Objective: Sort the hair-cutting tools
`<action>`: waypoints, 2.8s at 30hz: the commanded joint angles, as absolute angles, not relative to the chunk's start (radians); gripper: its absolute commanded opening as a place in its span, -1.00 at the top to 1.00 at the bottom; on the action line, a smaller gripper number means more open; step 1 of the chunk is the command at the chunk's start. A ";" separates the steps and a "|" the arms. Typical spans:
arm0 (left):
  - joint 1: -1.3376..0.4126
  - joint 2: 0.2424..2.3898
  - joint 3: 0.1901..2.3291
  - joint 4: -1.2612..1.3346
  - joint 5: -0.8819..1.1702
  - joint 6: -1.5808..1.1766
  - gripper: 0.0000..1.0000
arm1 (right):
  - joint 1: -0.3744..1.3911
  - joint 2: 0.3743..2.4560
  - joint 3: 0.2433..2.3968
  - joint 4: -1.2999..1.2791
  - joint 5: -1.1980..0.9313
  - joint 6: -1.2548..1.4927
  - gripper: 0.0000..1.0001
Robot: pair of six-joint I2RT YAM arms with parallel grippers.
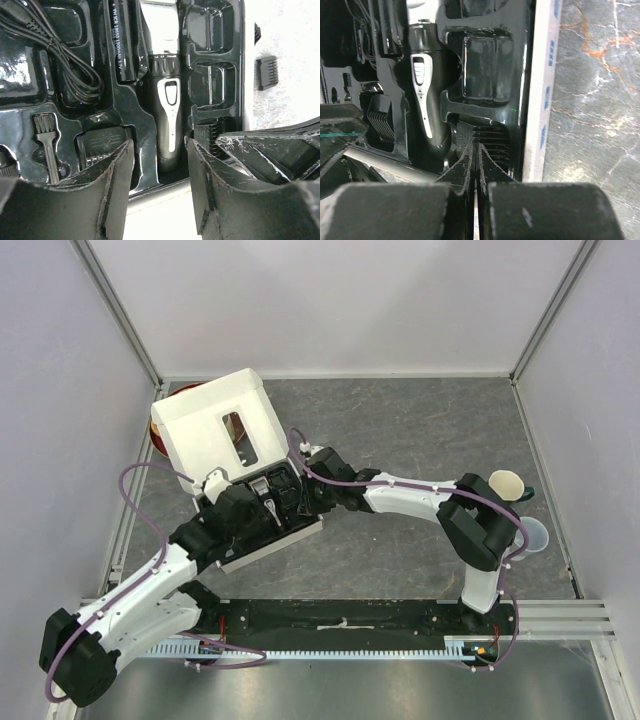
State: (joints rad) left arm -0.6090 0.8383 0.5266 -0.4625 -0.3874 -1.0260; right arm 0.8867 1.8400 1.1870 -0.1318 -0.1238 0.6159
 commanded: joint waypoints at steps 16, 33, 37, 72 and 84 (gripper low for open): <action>-0.575 0.914 0.664 -0.419 -0.336 -0.897 -0.13 | 0.914 1.747 1.385 -0.328 0.144 0.598 0.64; -0.480 0.988 0.749 -0.379 -0.152 -0.758 -0.52 | 0.684 1.913 1.519 -0.575 0.359 0.983 -0.31; -0.471 0.999 0.752 -0.380 -0.129 -0.735 -0.57 | 0.660 2.034 1.632 -0.670 0.347 1.080 -0.46; -0.396 0.991 0.730 -0.422 -0.118 -0.701 -0.59 | 0.632 2.260 1.787 -0.859 0.204 1.431 -0.32; -0.394 0.983 0.729 -0.416 -0.092 -0.701 -0.59 | 0.626 2.221 1.799 -0.859 0.190 1.417 -0.08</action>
